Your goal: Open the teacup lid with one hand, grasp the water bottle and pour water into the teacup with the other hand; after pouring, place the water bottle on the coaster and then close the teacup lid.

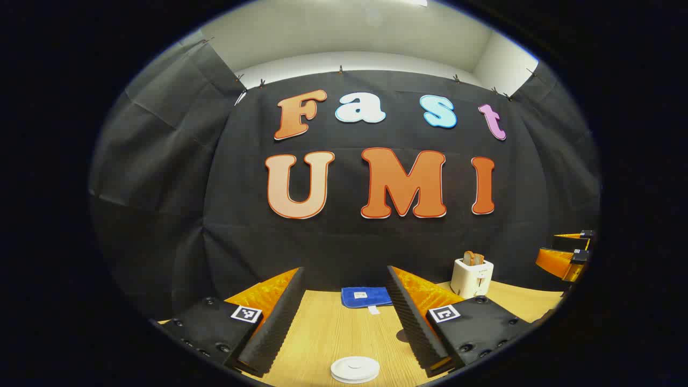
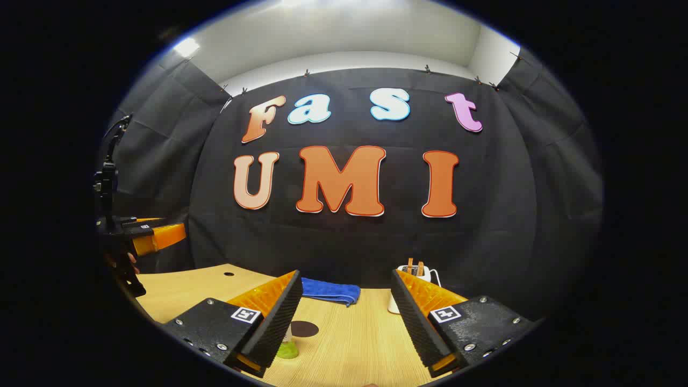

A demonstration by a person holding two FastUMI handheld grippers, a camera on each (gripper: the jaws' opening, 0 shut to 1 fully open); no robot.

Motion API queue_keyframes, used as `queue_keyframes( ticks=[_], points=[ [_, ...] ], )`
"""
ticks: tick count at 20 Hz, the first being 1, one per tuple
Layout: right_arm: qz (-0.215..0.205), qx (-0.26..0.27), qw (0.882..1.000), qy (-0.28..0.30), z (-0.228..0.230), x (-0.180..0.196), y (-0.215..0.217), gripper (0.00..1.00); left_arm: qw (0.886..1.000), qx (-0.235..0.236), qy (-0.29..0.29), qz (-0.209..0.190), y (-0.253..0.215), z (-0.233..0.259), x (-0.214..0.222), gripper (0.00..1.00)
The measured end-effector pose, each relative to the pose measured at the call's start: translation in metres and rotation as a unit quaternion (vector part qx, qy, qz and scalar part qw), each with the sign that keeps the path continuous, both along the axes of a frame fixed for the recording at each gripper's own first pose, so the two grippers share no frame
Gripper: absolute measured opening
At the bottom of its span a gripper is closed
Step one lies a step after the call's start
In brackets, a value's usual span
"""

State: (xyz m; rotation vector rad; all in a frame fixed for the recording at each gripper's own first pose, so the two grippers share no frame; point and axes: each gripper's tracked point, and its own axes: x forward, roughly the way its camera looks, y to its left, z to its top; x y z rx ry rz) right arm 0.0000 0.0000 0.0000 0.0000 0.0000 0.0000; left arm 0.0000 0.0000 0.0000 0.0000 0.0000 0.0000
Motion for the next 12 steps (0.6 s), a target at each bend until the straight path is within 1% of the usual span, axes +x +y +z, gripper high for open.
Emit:
queue_keyframes(
  ticks=[1,5,6,8,10,12],
  points=[
    [-0.001,0.0,1.0,0.0,0.0,0.0,0.0,0.99,1.0,0.003,0.003,0.002,0.002,-0.003,-0.002,0.97],
    [0.002,0.0,1.0,-0.008,0.001,0.003,0.004,0.99,1.0,0.007,0.003,0.015,0.015,-0.003,-0.006,0.96],
    [0.002,-0.001,1.0,-0.012,0.002,0.004,0.006,0.99,1.0,0.008,0.0,0.018,0.018,-0.001,-0.007,0.97],
    [-0.003,-0.005,1.0,-0.017,0.004,0.006,0.007,0.99,1.0,0.005,-0.003,0.022,0.022,-0.001,-0.007,0.97],
    [-0.007,-0.009,1.0,-0.025,0.006,0.009,0.008,0.99,0.999,0.013,-0.007,0.034,0.031,-0.003,-0.005,0.96],
    [-0.013,-0.007,0.999,-0.031,0.005,0.014,0.006,0.99,0.999,0.02,0.0,0.043,0.038,-0.01,-0.003,0.97]
  ],
)
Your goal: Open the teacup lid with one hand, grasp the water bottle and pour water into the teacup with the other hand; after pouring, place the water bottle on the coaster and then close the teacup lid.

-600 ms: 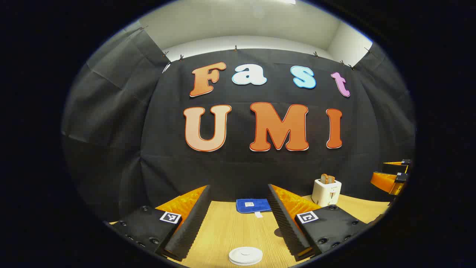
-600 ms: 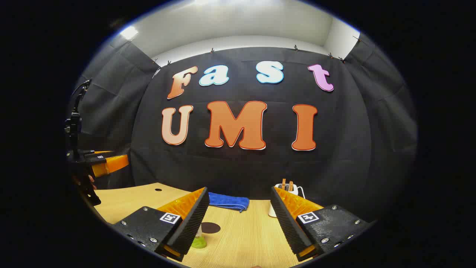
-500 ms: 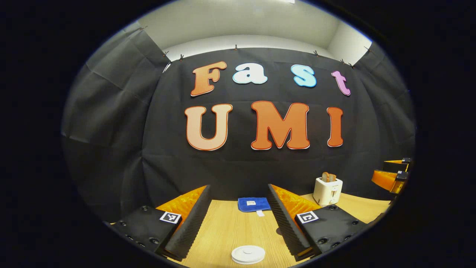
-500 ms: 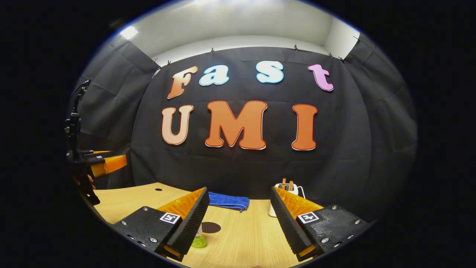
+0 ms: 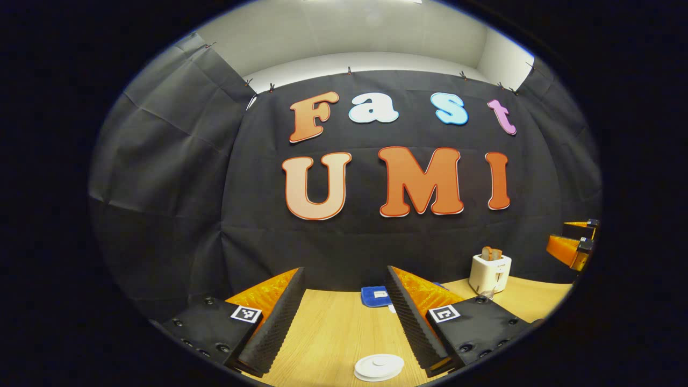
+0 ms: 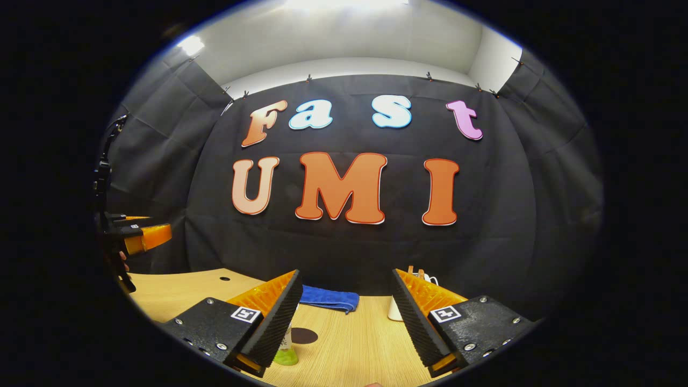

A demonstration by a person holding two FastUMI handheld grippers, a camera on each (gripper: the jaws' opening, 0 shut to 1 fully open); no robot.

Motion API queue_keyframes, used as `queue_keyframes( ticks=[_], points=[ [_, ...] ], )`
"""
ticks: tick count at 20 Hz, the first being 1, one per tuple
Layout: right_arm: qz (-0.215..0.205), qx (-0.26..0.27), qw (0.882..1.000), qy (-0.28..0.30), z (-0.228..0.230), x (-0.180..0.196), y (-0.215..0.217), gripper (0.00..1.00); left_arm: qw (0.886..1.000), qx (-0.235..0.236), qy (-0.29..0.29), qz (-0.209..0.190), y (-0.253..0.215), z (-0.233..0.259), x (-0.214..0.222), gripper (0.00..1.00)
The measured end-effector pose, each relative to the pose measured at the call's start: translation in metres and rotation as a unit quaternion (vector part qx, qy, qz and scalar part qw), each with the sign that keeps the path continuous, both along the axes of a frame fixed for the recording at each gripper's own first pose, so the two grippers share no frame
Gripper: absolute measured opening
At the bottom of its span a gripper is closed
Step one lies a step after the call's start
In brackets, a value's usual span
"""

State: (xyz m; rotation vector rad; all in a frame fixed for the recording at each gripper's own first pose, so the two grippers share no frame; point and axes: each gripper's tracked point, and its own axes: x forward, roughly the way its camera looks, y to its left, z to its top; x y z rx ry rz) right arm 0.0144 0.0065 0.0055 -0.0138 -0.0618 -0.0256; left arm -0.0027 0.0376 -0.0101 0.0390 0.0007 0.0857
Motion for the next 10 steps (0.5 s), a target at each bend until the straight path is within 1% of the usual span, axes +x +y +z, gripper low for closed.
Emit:
queue_keyframes(
  ticks=[2,3,4,7,10],
  points=[
    [0.005,0.004,1.0,0.005,-0.005,0.004,0.005,0.99,1.0,-0.002,0.003,-0.001,0.002,-0.003,0.005,0.97],
    [0.007,0.005,1.0,0.009,-0.008,0.005,0.006,1.0,1.0,-0.003,0.003,-0.003,0.002,-0.005,0.007,0.96],
    [0.008,0.006,1.0,0.012,-0.009,0.008,0.007,0.99,1.0,-0.006,0.004,-0.004,0.001,-0.006,0.009,0.97],
    [0.016,-0.002,1.0,0.01,-0.009,0.011,0.014,0.99,1.0,-0.018,0.008,-0.019,-0.006,-0.013,0.01,0.96],
    [0.026,-0.011,0.999,0.014,-0.015,0.013,0.021,0.99,0.999,-0.012,0.016,-0.03,-0.012,-0.024,0.014,0.97]
  ],
)
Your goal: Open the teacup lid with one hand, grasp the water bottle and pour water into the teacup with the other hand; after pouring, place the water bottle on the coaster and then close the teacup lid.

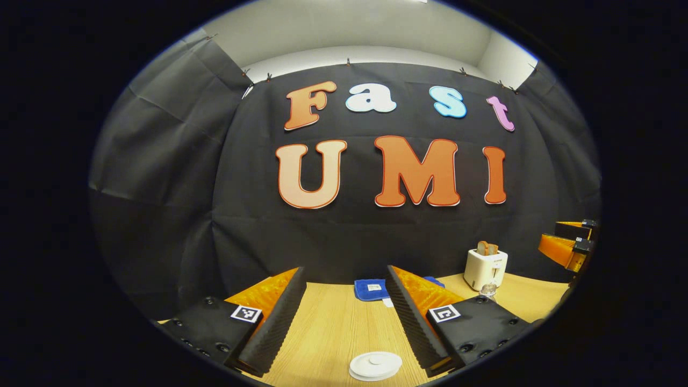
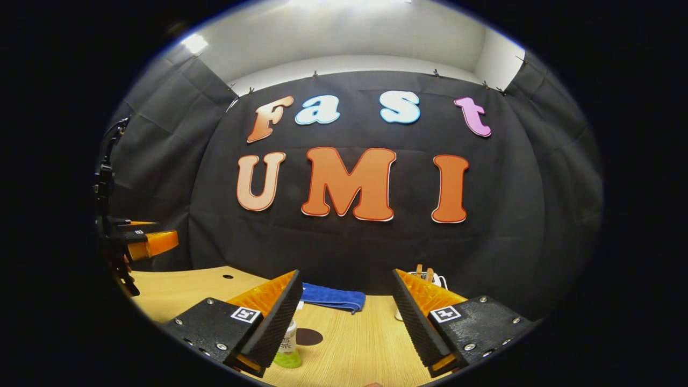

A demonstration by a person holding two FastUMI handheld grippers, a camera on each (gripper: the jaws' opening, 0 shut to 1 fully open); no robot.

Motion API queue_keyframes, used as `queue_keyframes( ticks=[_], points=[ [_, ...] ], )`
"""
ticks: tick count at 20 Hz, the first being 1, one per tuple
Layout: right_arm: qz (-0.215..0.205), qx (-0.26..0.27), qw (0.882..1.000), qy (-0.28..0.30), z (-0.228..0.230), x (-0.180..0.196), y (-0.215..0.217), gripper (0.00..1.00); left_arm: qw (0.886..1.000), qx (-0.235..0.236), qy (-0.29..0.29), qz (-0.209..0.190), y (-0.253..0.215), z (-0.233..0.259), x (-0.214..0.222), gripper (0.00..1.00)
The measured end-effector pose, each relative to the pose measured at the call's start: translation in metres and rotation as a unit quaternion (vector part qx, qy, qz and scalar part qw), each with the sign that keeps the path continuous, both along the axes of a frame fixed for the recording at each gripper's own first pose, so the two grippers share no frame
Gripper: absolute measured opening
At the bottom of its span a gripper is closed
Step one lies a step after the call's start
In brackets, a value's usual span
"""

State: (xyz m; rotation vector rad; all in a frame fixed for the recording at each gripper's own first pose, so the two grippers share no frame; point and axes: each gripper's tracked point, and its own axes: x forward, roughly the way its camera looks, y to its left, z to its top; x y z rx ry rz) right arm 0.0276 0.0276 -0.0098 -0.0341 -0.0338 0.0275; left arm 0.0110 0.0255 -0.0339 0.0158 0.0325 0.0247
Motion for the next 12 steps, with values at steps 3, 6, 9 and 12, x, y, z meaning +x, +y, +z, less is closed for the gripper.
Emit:
queue_keyframes(
  ticks=[3,6,9,12],
  points=[
    [-0.001,-0.006,1.0,0.005,-0.005,0.003,0.0,0.99,1.0,0.011,0.01,-0.01,-0.007,-0.014,0.003,0.97],
    [0.008,-0.004,1.0,0.01,-0.012,0.004,0.005,0.99,0.999,0.021,0.026,-0.021,-0.016,-0.03,0.004,0.99],
    [0.017,-0.006,1.0,0.017,-0.019,0.007,0.009,0.99,0.998,0.029,0.04,-0.039,-0.029,-0.046,0.004,0.99],
    [0.026,-0.008,0.999,0.021,-0.025,0.008,0.012,0.99,0.996,0.038,0.064,-0.048,-0.037,-0.068,0.003,0.99]
  ],
)
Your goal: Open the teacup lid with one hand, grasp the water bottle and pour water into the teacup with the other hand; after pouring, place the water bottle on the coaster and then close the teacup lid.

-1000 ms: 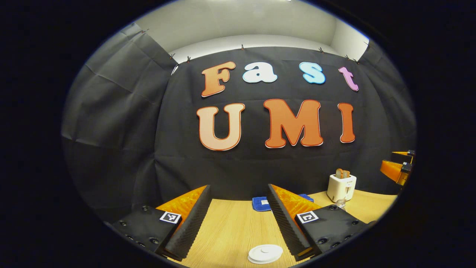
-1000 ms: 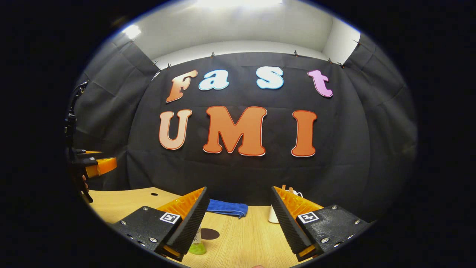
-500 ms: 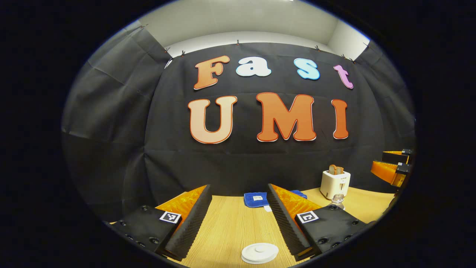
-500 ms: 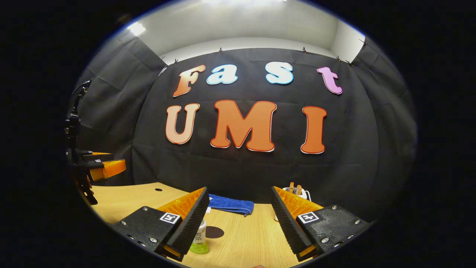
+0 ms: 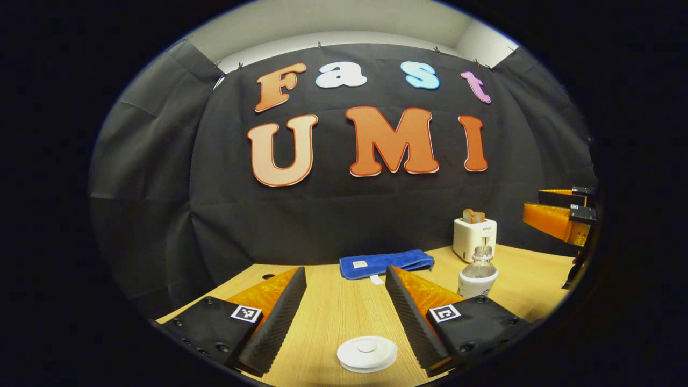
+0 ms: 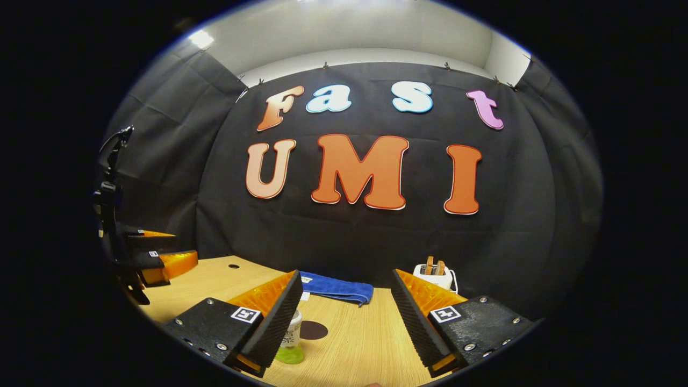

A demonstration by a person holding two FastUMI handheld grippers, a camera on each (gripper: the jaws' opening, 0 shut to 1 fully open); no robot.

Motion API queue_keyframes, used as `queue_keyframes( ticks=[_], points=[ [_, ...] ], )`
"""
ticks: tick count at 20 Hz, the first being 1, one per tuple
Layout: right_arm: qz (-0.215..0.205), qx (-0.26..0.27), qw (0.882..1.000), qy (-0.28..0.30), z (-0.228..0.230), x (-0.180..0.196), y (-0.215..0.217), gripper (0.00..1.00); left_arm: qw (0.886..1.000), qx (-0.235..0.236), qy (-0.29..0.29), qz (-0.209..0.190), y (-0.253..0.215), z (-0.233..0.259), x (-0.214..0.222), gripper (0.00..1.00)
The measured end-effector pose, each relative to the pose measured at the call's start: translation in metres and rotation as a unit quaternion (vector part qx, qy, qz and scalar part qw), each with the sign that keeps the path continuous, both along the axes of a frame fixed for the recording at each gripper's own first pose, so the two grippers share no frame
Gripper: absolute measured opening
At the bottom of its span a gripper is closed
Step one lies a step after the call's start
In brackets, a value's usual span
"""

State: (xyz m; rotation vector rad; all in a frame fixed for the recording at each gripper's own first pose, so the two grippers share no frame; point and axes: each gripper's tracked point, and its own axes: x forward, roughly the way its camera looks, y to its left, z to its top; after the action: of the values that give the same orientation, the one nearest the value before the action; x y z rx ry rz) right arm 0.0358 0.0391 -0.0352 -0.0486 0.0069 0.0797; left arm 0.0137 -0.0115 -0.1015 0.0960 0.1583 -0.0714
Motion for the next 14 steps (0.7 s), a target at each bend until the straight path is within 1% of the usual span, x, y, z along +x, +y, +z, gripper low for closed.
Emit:
queue_keyframes(
  ticks=[3,4,5,8,9,11,13,14],
  points=[
    [0.008,-0.009,1.0,0.005,-0.006,0.0,0.004,0.99,1.0,-0.001,0.025,-0.015,-0.01,-0.021,-0.002,0.98],
    [0.009,-0.011,1.0,0.006,-0.008,0.0,0.004,0.99,0.999,-0.002,0.033,-0.018,-0.011,-0.028,-0.003,0.96],
    [0.011,-0.012,1.0,0.006,-0.01,0.0,0.005,0.99,0.999,-0.003,0.039,-0.021,-0.013,-0.034,-0.005,0.99],
    [0.017,-0.007,1.0,0.016,-0.02,0.0,0.007,0.99,0.997,0.001,0.066,-0.032,-0.016,-0.058,-0.01,0.99],
    [0.018,-0.005,1.0,0.02,-0.024,-0.001,0.006,0.99,0.997,0.004,0.073,-0.033,-0.015,-0.065,-0.013,0.96],
    [0.018,-0.001,0.999,0.028,-0.03,0.0,0.006,0.99,0.996,0.0,0.085,-0.037,-0.016,-0.075,-0.015,0.97],
    [0.017,0.0,0.999,0.035,-0.035,0.001,0.005,0.99,0.994,-0.003,0.103,-0.039,-0.017,-0.09,-0.019,0.89],
    [0.017,0.001,0.999,0.036,-0.037,0.0,0.005,0.99,0.993,-0.005,0.107,-0.041,-0.017,-0.095,-0.02,0.89]
  ],
)
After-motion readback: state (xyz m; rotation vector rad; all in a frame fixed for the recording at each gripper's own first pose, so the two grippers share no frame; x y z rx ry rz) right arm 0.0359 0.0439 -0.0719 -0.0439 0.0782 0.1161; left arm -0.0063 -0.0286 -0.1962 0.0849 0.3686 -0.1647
